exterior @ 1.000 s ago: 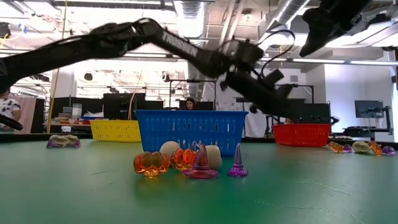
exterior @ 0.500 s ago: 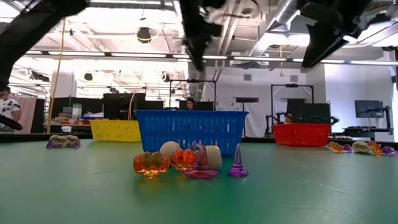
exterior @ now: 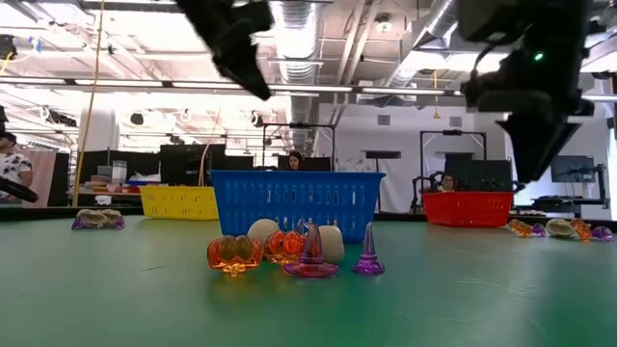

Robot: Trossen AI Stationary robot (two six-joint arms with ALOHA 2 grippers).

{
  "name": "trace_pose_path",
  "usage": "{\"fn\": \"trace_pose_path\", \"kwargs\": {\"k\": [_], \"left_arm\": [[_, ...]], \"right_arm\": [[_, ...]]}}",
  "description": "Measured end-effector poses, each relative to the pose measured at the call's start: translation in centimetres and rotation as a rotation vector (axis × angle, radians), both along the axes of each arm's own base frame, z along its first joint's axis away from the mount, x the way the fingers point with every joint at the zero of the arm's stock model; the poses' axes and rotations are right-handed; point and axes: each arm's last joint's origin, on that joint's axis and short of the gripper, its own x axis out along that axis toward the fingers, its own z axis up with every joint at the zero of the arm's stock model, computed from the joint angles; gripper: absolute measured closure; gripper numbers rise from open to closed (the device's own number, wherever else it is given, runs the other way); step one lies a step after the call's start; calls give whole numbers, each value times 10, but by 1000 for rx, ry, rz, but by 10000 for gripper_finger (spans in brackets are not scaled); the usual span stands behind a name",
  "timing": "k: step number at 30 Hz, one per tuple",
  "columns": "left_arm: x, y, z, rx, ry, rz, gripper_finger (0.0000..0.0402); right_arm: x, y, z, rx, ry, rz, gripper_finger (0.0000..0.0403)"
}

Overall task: Sort Halloween decoration
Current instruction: Put the orange pumpkin toy into the yellow bin

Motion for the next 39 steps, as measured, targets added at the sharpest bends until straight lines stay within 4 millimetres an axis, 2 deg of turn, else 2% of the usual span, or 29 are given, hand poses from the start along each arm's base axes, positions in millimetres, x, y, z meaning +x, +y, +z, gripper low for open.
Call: {"fn": "trace_pose_path", "kwargs": {"k": [5, 9, 16, 20, 27, 34, 39], "left_arm": [[-44, -27, -13, 42, -316, -102, 262], [-73, -35, -37, 54, -419, -148, 262], [-107, -38, -35, 99, -545, -114, 262], [-114, -40, -31, 101, -559, -128, 262], [-114, -41, -33, 106, -531, -153, 262], [-114, -41, -33, 105, -533, -152, 262], [-114, -40, -33, 103, -533, -150, 262]], "right_arm": [[2, -20, -9, 79, 22, -71, 266], [6, -30, -16, 121, -16, -93, 266], [17, -32, -27, 154, -27, -106, 266], [23, -30, -40, 169, 20, -116, 266], [29, -30, -56, 161, 80, -142, 266], [30, -30, -61, 151, 114, -111, 267], [31, -31, -60, 153, 124, -81, 290]]}}
